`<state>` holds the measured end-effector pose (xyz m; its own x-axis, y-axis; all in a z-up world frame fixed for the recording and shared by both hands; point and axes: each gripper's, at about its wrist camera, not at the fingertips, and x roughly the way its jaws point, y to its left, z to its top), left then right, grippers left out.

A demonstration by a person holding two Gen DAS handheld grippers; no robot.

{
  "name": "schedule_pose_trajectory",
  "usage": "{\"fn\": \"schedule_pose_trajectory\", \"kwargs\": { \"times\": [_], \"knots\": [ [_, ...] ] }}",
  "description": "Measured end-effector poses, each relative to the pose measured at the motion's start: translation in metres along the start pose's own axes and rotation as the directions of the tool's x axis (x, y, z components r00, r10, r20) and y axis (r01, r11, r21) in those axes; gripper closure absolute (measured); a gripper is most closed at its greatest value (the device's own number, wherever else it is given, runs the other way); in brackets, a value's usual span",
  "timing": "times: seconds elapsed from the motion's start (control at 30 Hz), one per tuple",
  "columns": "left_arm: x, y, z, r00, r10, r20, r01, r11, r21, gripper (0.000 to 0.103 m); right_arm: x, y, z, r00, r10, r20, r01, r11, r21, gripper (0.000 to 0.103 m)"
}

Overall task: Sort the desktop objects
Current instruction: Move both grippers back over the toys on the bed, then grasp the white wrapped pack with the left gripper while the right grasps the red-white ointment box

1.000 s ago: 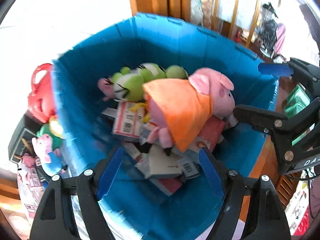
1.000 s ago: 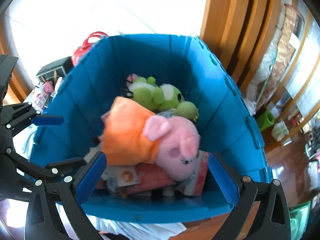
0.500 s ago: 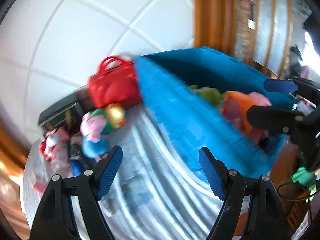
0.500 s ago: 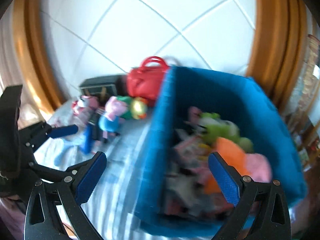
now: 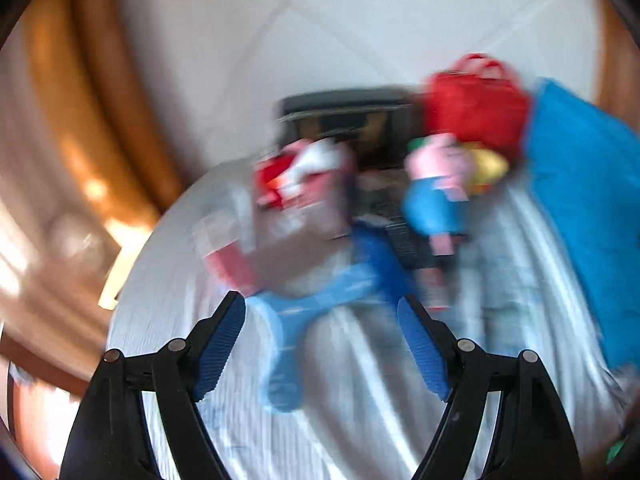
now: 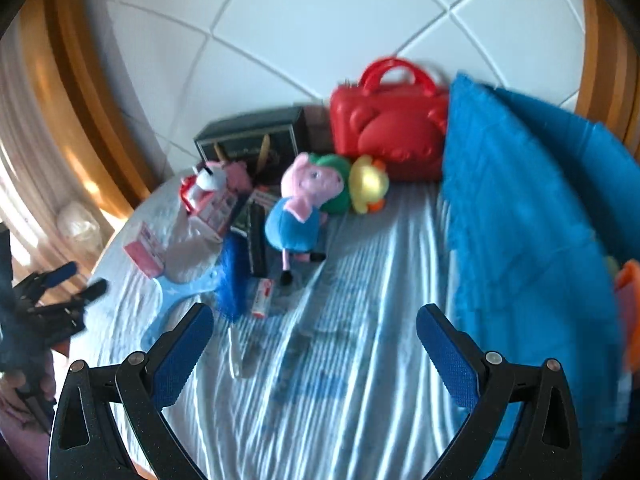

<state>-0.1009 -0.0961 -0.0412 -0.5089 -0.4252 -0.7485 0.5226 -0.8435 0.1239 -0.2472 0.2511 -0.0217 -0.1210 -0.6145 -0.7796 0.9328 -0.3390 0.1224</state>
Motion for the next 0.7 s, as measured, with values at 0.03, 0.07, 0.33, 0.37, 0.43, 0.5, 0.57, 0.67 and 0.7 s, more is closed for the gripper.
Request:
{"fn": "schedule_pose_trajectory", "kwargs": {
  "times": [0.03,0.07,0.33,0.37,0.43,0.5,0.57,0.67,0.7],
  "knots": [
    [0.012,0.012,-0.003,1.000,0.016,-0.012,-0.017,0.999,-0.035,0.024,0.009,0.001,-0.001,1.000,-0.006,-0.011,0.006,1.000,0.003,0.000],
    [0.023,0.024,-0.008,0.999,0.028,-0.022,-0.030,0.997,-0.069,0.024,0.024,0.004,-0.002,0.999,-0.013,-0.030,0.013,1.000,0.007,0.000],
    [0.110,0.077,-0.015,0.996,0.066,-0.060,-0.080,0.960,-0.268,0.024,0.110,0.016,-0.008,0.983,-0.002,-0.186,0.004,1.000,0.010,0.000],
    [0.118,0.079,-0.011,0.995,0.078,-0.058,-0.092,0.953,-0.288,0.024,0.118,0.017,-0.008,0.980,0.003,-0.200,-0.001,1.000,0.010,0.000],
    [0.139,0.085,0.000,0.995,0.086,-0.059,-0.100,0.941,-0.325,0.024,0.138,0.021,-0.010,0.972,0.014,-0.234,-0.011,1.000,0.011,0.000],
    [0.161,0.090,0.010,0.992,0.096,-0.077,-0.117,0.929,-0.352,0.024,0.157,0.024,-0.009,0.963,0.014,-0.268,-0.015,1.000,0.000,0.000],
    [0.186,0.094,0.018,0.987,0.118,-0.114,-0.152,0.918,-0.365,0.024,0.172,0.026,-0.008,0.958,0.010,-0.286,-0.012,1.000,-0.007,0.000],
    [0.218,0.100,0.027,0.976,0.159,-0.148,-0.204,0.904,-0.377,0.024,0.191,0.028,-0.005,0.951,0.006,-0.308,-0.010,1.000,-0.010,0.000],
    [0.225,0.103,0.029,0.973,0.171,-0.155,-0.218,0.899,-0.380,0.024,0.199,0.029,-0.004,0.948,0.006,-0.319,-0.010,1.000,-0.011,0.000]
  ]
}}
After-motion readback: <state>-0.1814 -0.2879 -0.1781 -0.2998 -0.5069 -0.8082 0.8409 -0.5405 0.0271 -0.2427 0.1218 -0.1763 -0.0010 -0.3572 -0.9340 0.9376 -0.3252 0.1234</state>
